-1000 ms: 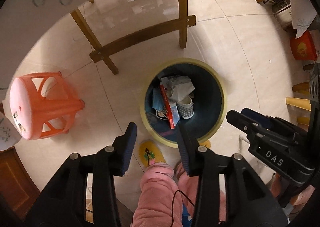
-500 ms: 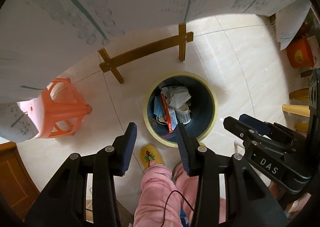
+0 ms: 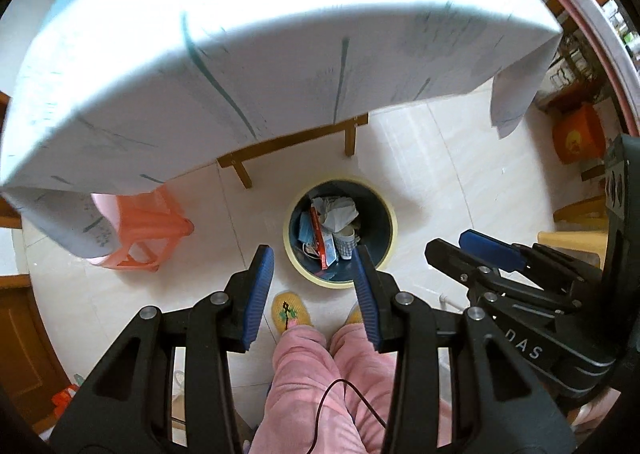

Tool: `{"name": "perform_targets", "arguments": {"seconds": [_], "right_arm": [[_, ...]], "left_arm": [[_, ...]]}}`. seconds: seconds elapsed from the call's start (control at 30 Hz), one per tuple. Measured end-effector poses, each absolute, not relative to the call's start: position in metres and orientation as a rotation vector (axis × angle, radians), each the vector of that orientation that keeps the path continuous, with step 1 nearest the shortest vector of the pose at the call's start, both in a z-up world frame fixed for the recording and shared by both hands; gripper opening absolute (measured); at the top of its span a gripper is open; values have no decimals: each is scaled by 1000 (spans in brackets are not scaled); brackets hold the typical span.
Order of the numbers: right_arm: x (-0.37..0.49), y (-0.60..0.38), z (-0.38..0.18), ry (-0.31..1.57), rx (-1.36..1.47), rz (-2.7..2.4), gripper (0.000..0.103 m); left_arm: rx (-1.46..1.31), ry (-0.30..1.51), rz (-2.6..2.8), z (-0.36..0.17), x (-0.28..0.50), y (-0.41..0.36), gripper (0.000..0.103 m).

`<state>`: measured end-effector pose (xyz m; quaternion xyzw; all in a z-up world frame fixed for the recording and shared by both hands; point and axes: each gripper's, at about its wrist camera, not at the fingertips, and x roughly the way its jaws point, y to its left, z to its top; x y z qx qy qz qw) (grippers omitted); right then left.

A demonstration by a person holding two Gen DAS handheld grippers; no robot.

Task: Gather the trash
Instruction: 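Raise both empty tools back over the table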

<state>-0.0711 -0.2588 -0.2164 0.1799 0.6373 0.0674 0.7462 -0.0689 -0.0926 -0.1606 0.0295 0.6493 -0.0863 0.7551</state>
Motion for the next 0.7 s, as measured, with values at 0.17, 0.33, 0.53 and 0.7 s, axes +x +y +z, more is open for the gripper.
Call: {"name": "perform_targets", "arguments": {"seconds": [0.17,0.33,0.53,0.7], "right_arm": [[-73,-253,-161,1346,348,205,46],[-72,-248,-106,1285,303,266,49],[-70,-247,-49,1186,258,322,54],[-59,-252,-6,1098,207,363,57]], "left_arm": [[45,1361,-155,-110,-78,-86,37],[37,1281,-109,-58,-84,-77,37],[21,1196,-56,-2,-84,-65,37],[6,1129,-26,38,-77,-57,45]]}}
